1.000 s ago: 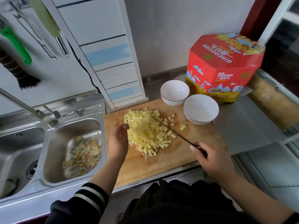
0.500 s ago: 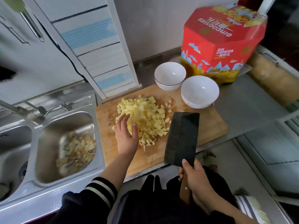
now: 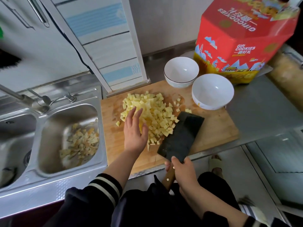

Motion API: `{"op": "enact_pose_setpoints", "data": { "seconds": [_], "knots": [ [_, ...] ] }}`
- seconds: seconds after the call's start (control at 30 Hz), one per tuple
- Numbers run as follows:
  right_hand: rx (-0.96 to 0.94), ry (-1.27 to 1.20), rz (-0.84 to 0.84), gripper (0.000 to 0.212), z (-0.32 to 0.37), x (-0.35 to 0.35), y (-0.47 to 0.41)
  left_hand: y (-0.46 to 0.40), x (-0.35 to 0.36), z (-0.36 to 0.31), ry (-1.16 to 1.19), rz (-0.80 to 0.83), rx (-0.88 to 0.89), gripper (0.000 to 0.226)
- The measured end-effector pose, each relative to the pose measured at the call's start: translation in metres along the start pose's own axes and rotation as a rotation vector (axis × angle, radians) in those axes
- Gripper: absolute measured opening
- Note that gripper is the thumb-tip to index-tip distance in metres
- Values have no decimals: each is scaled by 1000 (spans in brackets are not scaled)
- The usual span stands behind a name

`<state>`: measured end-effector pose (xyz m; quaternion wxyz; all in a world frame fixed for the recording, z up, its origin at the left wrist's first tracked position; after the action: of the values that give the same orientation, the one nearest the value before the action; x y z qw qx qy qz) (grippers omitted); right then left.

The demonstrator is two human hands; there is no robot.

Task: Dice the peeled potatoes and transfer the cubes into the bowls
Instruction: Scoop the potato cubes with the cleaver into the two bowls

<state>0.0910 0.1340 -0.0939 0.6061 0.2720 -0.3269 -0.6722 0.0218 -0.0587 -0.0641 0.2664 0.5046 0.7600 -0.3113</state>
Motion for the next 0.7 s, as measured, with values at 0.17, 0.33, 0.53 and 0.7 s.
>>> {"op": "enact_pose_setpoints", "data": {
  "seconds": [0.17, 0.33, 0.53, 0.7],
  "knots": [
    [108, 15, 89, 36, 11, 27, -18, -7, 5, -6, 51, 32, 6, 52],
    [187, 4, 150, 6, 26, 46, -27, -15, 20, -13, 20, 73, 37, 57],
    [213, 2, 245, 8, 34, 47, -39, -14, 35, -19, -100, 125, 108, 67],
    [220, 39, 297, 16, 35, 34, -38, -9, 12, -25, 321, -61, -32, 48]
  ]
}}
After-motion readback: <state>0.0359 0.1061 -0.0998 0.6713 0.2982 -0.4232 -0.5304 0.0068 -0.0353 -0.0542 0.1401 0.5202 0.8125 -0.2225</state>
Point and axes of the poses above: each hand's wrist, its own y-axis away from the middle knuckle, its own x-axis out of the palm, z = x × y, the point moved 5 cm from there along -y, towards the middle knuckle
